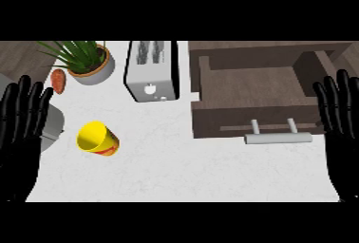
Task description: Pick up the cup, place it into the drawer and close the drawer
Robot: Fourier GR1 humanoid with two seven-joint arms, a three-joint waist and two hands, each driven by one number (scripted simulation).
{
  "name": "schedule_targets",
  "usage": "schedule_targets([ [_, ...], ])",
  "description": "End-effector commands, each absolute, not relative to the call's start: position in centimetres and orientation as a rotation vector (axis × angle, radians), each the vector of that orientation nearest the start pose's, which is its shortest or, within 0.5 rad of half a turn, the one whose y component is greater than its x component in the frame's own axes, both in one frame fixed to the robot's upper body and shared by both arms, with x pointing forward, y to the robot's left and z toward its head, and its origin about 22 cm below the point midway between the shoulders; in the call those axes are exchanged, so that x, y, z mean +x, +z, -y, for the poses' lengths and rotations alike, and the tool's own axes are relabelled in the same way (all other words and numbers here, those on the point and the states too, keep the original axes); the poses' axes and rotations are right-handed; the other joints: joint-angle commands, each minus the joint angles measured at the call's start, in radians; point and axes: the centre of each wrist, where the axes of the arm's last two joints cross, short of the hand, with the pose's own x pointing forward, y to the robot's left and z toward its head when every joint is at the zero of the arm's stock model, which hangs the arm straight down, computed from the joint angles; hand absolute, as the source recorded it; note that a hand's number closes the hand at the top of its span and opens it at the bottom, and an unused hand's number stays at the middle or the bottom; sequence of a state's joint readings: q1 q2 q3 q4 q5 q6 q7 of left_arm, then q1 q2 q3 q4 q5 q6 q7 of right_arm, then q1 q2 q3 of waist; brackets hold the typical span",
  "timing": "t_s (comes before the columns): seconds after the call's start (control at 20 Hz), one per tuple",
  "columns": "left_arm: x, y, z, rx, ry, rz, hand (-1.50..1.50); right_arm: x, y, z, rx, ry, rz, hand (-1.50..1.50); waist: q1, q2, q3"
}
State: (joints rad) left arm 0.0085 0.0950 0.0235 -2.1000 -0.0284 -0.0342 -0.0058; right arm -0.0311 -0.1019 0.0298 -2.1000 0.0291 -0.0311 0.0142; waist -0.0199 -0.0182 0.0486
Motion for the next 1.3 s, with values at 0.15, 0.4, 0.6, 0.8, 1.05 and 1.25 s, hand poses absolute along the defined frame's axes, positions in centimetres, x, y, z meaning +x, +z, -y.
schedule_targets([
  [0.15, 22.5, 12.4, -24.4, 0.538, 0.143, 2.056, -1.5, 21.4, 13.3, 23.3, -0.03, 0.125, 2.092, -1.5, 0.013, 0.022, -0.046],
  [0.4, 24.8, 11.9, -22.3, 0.606, 0.515, 1.95, -1.5, 21.1, 11.7, 22.0, 0.143, 0.132, 1.994, -1.5, -0.005, 0.023, -0.048],
  [0.6, 26.6, 12.1, -18.8, 0.626, 0.563, 1.954, -1.5, 22.7, 12.3, 22.7, 0.12, 0.125, 1.99, -1.5, 0.012, 0.02, -0.048],
  [0.8, 27.8, 10.2, -17.3, 0.644, 0.562, 1.944, -1.5, 22.9, 13.1, 21.4, 0.141, 0.14, 2.0, -1.5, 0.017, 0.018, -0.049],
  [1.05, 29.4, 11.4, -17.5, 0.615, 0.572, 1.925, -1.5, 20.9, 13.3, 23.4, 0.139, 0.136, 2.0, -1.5, 0.014, 0.018, -0.049],
  [1.25, 28.6, 10.2, -18.4, 0.62, 0.571, 1.904, -1.5, 22.9, 13.8, 22.3, 0.156, 0.123, 1.994, -1.5, 0.019, 0.018, -0.049],
])
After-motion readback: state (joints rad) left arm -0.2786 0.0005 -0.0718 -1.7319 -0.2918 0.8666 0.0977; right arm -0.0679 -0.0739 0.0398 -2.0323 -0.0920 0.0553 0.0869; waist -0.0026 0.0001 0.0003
